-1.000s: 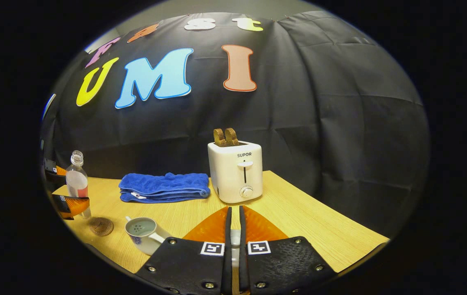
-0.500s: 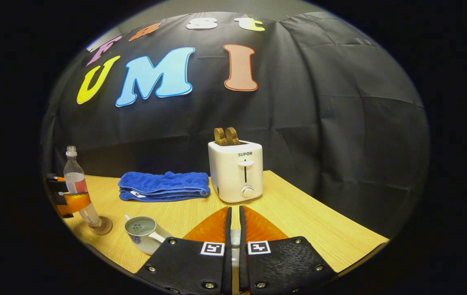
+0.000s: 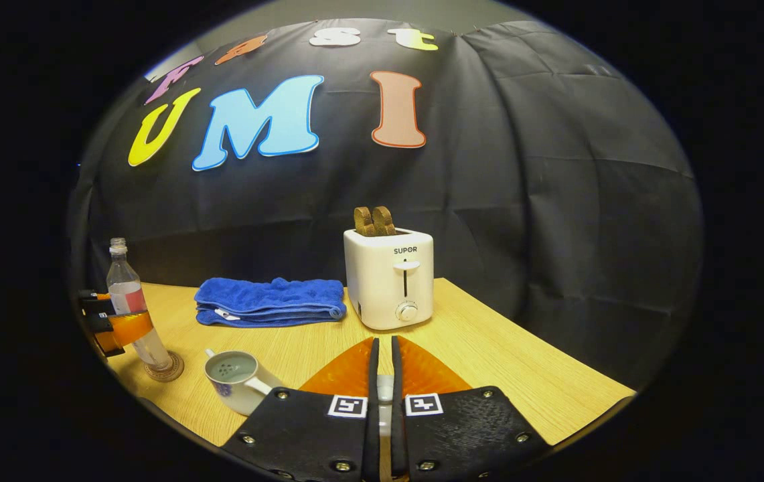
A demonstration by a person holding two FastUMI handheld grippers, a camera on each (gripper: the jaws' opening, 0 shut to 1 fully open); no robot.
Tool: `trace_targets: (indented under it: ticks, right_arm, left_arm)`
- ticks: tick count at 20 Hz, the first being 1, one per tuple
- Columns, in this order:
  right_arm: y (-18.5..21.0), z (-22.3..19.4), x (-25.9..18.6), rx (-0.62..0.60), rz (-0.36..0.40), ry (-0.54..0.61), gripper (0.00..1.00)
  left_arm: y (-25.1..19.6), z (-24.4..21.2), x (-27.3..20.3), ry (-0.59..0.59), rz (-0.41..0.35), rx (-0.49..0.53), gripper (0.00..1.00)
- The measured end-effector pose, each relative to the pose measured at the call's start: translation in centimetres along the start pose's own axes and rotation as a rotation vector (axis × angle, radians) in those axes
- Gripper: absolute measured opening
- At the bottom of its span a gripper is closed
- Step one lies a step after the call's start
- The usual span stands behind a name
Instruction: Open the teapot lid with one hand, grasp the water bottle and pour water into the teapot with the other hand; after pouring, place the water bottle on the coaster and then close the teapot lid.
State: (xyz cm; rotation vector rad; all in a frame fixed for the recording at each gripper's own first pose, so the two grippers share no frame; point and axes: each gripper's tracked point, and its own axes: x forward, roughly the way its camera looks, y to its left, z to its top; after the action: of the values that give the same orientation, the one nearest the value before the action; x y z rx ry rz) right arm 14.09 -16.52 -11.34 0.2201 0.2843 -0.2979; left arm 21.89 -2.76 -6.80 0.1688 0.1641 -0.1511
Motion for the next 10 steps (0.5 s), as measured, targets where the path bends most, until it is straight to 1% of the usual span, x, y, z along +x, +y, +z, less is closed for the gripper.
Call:
trace_targets:
  ticks: [5, 10]
  right_arm:
    - [0.4, -0.2, -0.1, -0.006, 0.010, 0.004, 0.07]
    - [1.9, 0.2, -0.1, -0.026, 0.048, -0.013, 0.07]
  left_arm:
    - [0.0, -0.3, 0.0, 0.001, -0.003, -0.005, 0.87]
    - [0.2, -0.4, -0.4, -0.006, -0.014, -0.036, 0.88]
